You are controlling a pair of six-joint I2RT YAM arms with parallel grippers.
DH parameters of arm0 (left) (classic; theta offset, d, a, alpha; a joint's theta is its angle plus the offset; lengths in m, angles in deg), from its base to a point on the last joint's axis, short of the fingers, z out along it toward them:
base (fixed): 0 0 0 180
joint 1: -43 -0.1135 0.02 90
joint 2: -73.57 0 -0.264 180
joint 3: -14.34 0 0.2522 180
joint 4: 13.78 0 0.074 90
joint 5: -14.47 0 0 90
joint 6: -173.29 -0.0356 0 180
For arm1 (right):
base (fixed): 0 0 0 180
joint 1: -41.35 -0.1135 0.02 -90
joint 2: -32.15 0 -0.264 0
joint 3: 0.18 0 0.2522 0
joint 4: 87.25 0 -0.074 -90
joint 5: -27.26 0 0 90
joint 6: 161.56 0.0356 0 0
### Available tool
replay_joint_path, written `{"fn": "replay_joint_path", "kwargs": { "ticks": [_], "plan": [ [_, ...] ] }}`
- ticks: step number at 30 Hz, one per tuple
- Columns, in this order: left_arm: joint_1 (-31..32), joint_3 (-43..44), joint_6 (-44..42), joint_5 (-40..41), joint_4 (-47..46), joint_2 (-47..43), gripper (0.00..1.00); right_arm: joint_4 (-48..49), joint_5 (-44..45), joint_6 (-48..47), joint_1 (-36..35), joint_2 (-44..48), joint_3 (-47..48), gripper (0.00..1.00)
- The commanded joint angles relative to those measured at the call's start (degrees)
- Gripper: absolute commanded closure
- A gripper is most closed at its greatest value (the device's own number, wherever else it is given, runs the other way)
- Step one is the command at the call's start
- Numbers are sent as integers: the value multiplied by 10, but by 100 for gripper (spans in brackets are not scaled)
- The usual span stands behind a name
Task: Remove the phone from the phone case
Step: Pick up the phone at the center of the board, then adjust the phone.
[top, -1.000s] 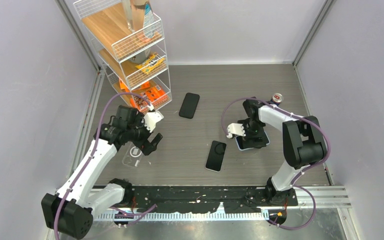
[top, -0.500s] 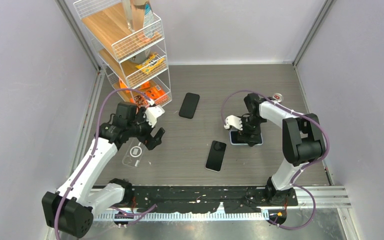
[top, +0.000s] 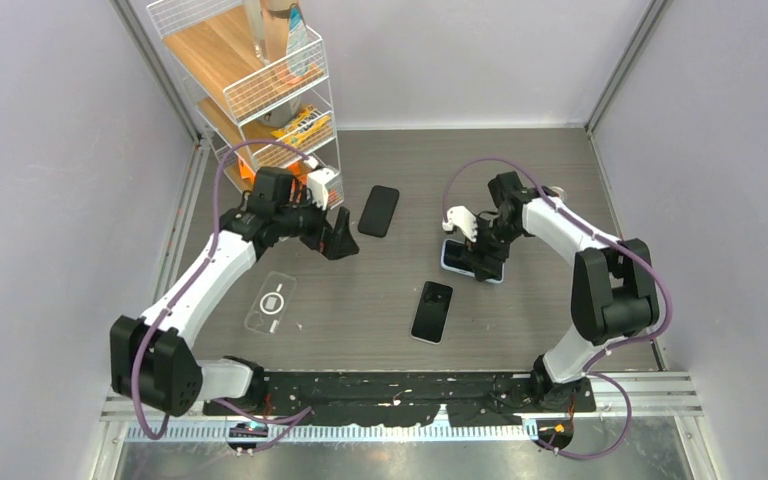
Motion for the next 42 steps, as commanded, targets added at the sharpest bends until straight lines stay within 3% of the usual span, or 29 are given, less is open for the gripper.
{"fn": "replay_joint_path", "kwargs": {
  "ticks": [1, 9, 20, 24, 37, 42],
  "plan": [
    [22, 61, 119, -67, -51, 42, 2, 32, -45, 70, -29, 63, 36, 82],
    [45, 137, 262, -121, -67, 122, 2, 128, -6, 188, -120, 140, 40, 86],
    [90, 168, 319, -110, -79, 166, 4, 164, 29, 281, -201, 157, 93, 87],
    [104, 172, 321, -100, -85, 176, 9, 167, 38, 294, -216, 160, 95, 87],
    [127, 187, 307, -105, -84, 203, 64, 179, 53, 333, -244, 186, 92, 88],
    [128, 183, 303, -129, -95, 195, 100, 186, 61, 344, -250, 200, 84, 86]
  ]
}}
